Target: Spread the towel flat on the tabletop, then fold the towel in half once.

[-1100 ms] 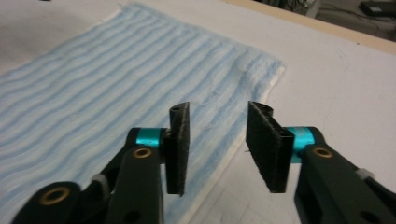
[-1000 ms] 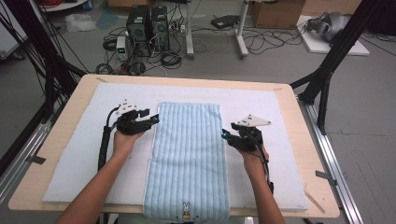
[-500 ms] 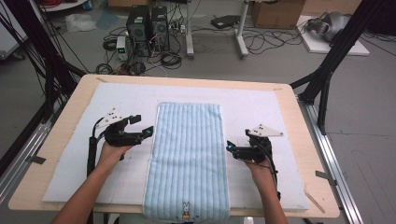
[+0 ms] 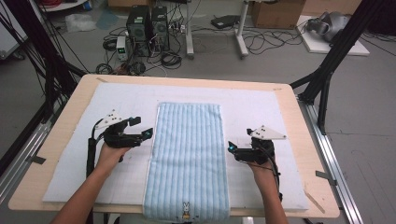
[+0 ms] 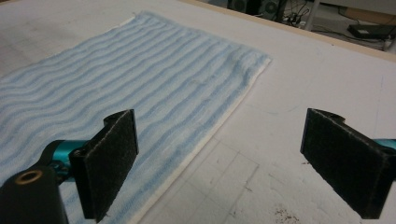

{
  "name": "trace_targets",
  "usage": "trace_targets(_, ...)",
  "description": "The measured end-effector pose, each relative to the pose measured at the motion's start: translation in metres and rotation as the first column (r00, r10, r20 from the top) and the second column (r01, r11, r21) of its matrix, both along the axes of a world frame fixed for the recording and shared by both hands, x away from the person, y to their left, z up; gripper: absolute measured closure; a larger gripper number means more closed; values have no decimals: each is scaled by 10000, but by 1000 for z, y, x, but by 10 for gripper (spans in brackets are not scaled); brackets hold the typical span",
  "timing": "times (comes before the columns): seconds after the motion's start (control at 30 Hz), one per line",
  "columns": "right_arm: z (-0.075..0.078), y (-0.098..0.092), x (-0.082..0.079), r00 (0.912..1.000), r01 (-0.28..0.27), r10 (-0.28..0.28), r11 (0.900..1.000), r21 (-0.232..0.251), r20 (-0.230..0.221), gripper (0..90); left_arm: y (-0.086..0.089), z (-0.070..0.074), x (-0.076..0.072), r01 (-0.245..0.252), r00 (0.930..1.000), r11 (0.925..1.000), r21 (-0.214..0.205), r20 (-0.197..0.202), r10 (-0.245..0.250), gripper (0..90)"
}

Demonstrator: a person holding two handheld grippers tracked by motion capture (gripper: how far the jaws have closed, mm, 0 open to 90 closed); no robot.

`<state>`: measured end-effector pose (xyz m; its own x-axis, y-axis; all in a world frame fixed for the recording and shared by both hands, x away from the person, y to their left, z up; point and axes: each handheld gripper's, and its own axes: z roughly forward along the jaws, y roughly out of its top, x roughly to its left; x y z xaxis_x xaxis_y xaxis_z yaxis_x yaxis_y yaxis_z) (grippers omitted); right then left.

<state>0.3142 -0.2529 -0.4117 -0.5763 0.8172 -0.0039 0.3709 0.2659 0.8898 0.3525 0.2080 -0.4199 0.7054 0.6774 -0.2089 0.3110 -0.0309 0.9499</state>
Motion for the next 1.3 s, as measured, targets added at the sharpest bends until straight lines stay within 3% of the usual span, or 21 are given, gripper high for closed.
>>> trace_targets(0.23,0,-3,2,9999,85,-84,9999,113,-68,104,2,-1,2,-153,9997,9998,89,-167,154,183)
trace_targets(0.5,-1,-5,3,9997,179,-175,9995,273,-140,104,2,-6,7,-152,9980,9999,78,-619,157,188)
trace_targets(0.7,-1,-7,4,9989,126,-99,9982,588,-456,104,2,-2,17,-260,9957,9988,409,-879,295,205)
trace_targets(0.8,-1,-9,4,9982,162,-121,9975,686,-589,105,0,-2,27,-302,9901,9983,490,-1354,366,251)
trace_targets(0.93,-2,-11,6,9975,221,-167,9967,787,-686,104,-10,-3,44,-596,9822,9907,1225,-1699,801,265)
trace_targets(1.03,-4,-10,7,9969,133,-74,9971,753,-780,104,-18,-6,59,-927,9680,9868,1327,-2199,1205,266)
trace_targets(1.17,-4,-9,8,9964,109,-31,9958,908,-849,105,-30,-12,74,-1207,9594,9761,1807,-2311,1615,269)
trace_targets(1.23,-4,-10,8,9963,85,-7,9958,907,-861,104,-36,-14,79,-1065,9612,9711,2137,-2279,1555,270)
trace_targets(1.3,-4,-10,8,9963,77,3,9957,918,-865,104,-39,-15,82,-1350,9564,9670,2160,-2269,1841,337)
